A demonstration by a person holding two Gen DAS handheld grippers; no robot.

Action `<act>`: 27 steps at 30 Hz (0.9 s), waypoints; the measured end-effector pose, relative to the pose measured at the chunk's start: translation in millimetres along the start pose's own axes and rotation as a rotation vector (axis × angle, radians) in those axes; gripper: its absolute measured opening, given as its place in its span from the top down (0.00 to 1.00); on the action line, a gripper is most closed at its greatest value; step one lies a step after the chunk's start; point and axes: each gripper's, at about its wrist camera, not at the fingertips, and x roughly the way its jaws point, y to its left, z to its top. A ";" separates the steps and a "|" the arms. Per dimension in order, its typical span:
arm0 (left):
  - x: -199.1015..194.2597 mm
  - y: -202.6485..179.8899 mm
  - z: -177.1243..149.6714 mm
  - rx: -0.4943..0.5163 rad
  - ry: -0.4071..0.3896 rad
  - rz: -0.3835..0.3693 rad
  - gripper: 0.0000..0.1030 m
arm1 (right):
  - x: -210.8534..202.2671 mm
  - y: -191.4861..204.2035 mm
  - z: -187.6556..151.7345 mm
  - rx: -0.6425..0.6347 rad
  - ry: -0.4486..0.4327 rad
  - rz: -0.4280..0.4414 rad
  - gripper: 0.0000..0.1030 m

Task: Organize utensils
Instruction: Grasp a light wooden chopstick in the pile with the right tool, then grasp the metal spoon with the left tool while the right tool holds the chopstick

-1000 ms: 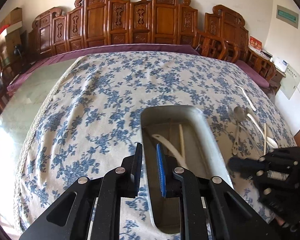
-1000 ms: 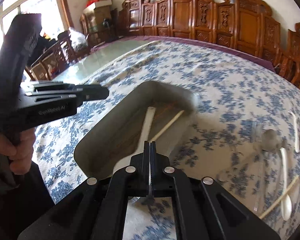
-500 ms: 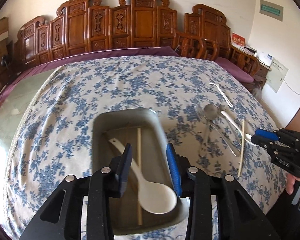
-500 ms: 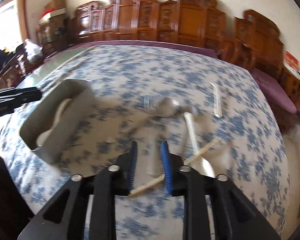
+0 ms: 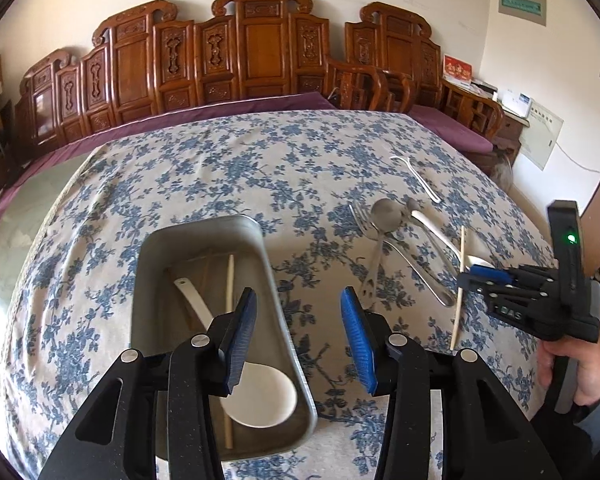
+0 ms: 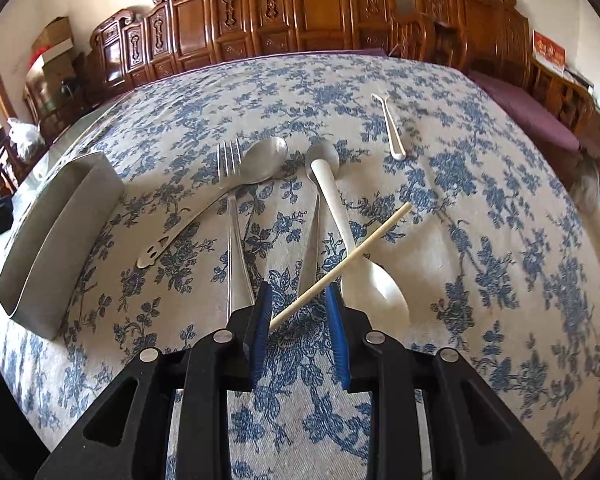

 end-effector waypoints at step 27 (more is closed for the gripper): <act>1.2 -37.3 3.4 0.069 0.002 0.002 0.60 | -23.9 -30.5 -8.2 0.069 -0.022 -0.028 0.94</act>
